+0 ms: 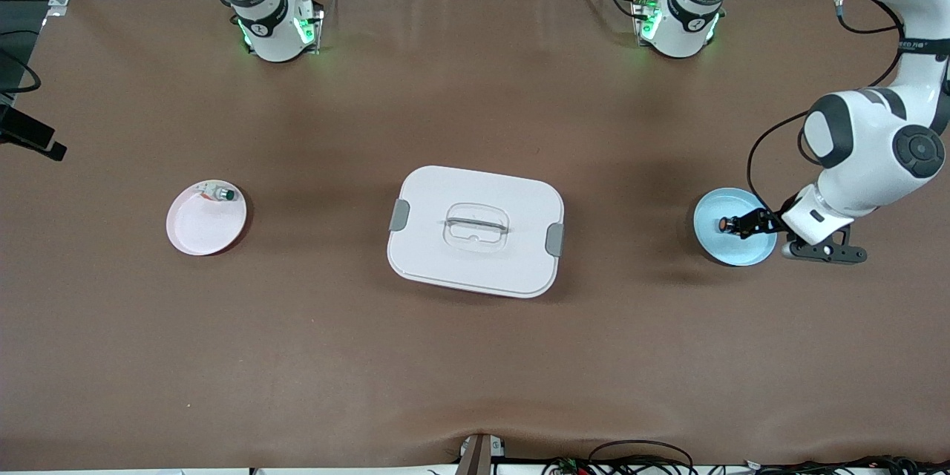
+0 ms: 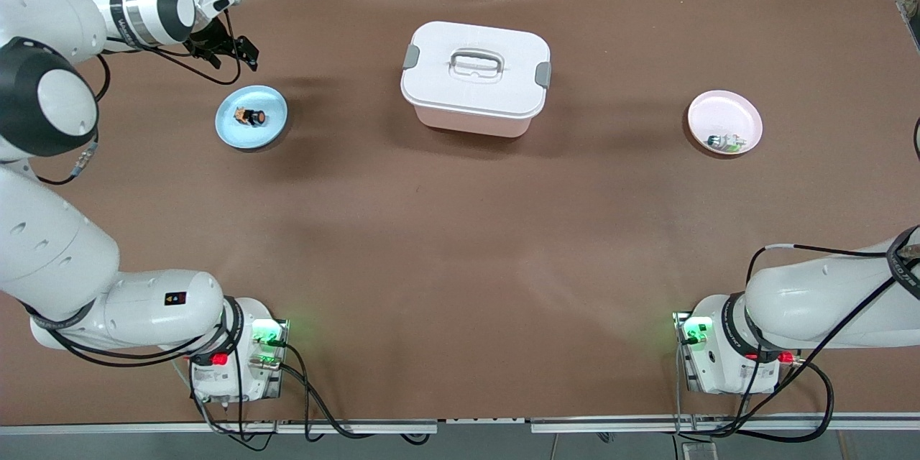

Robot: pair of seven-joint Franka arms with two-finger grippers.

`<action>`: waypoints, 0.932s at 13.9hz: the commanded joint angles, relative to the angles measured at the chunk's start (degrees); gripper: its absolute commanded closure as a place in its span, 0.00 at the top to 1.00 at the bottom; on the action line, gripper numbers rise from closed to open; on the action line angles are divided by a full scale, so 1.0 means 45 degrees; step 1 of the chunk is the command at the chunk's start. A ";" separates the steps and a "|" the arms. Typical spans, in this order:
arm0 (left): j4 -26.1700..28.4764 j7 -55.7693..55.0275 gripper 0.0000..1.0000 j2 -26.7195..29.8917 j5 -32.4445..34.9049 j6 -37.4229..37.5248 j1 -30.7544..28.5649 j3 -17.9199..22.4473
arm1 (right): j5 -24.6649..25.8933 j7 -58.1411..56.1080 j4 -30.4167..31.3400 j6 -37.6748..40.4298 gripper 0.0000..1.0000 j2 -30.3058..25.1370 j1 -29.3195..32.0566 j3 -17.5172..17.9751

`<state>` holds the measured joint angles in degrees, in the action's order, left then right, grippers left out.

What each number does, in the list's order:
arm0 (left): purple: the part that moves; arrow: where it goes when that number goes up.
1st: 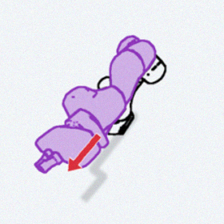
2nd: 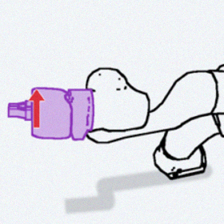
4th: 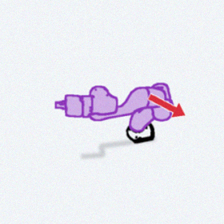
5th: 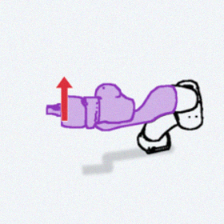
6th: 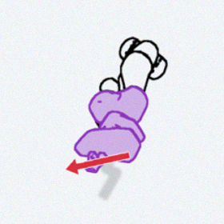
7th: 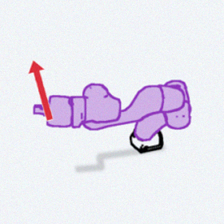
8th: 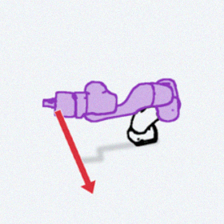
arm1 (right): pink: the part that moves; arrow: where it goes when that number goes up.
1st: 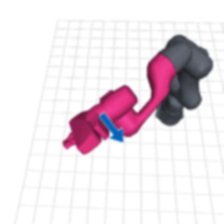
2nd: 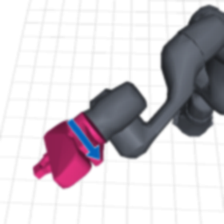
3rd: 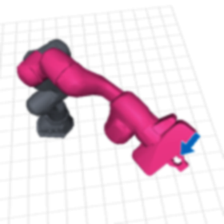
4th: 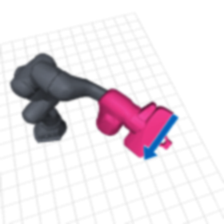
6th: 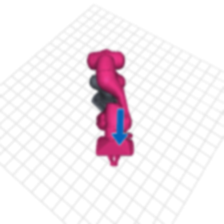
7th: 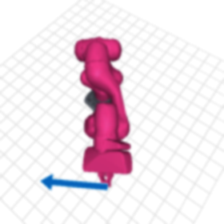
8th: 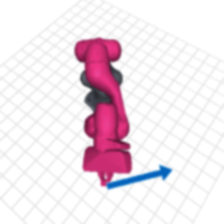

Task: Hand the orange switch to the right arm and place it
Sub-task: 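Move the left gripper down over the orange switch on the blue plate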

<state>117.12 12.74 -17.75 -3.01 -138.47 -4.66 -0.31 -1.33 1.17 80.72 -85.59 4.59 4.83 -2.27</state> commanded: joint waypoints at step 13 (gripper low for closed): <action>-0.1555 -0.0761 1.00 -0.1679 0.0201 -0.0010 0.0428 -0.0068 | -0.0057 0.0111 0.0324 -0.0257 1.00 -0.0298 0.0254 0.0192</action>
<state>110.77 9.99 -23.83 -3.02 -138.82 -3.64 -0.46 -1.33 1.17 80.73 -85.81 4.59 4.84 -2.27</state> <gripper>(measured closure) 0.000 0.000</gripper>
